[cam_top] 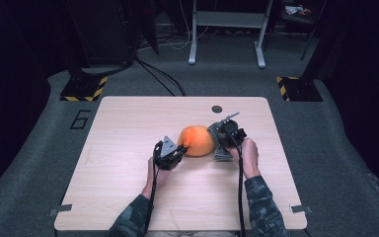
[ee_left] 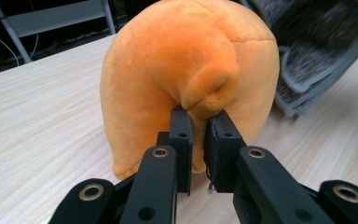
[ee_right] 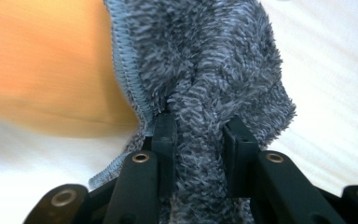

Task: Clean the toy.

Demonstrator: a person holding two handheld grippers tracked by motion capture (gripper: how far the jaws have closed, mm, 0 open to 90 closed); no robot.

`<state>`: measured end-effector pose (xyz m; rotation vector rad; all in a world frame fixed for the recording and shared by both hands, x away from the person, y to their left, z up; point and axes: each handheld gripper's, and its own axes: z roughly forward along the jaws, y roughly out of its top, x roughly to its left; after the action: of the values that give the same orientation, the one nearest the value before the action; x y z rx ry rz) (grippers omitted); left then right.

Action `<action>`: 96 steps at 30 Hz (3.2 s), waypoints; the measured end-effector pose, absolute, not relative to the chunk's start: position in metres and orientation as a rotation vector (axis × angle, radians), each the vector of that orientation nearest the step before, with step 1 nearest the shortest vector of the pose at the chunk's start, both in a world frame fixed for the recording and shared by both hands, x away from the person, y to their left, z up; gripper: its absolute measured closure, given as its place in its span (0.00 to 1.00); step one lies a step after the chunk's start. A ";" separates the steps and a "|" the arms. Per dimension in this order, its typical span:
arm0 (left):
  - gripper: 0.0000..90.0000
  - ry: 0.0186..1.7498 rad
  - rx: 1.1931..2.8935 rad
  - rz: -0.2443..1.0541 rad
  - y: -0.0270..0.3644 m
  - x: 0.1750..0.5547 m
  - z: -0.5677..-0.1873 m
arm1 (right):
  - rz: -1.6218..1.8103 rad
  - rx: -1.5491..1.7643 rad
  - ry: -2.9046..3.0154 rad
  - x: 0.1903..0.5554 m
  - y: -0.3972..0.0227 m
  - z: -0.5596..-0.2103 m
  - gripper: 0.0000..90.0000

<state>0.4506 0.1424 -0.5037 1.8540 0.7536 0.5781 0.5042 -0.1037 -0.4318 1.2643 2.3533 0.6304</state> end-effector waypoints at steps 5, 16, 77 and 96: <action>0.91 0.751 1.847 0.578 0.143 0.451 -0.505 | 0.715 1.040 2.376 0.481 -0.068 -0.398 0.77; 0.91 0.747 1.837 0.578 0.140 0.450 -0.507 | 0.747 1.021 2.417 0.482 -0.055 -0.404 0.78; 0.92 0.821 1.863 0.593 0.137 0.460 -0.506 | 0.646 1.133 2.358 0.498 -0.077 -0.418 0.79; 0.93 0.806 1.797 0.478 0.140 0.450 -0.498 | 0.721 1.060 2.354 0.477 -0.073 -0.390 0.78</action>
<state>0.4501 0.1404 -0.4985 1.7967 0.8062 0.4780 0.4772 -0.0725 -0.3897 1.0597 2.3541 0.7207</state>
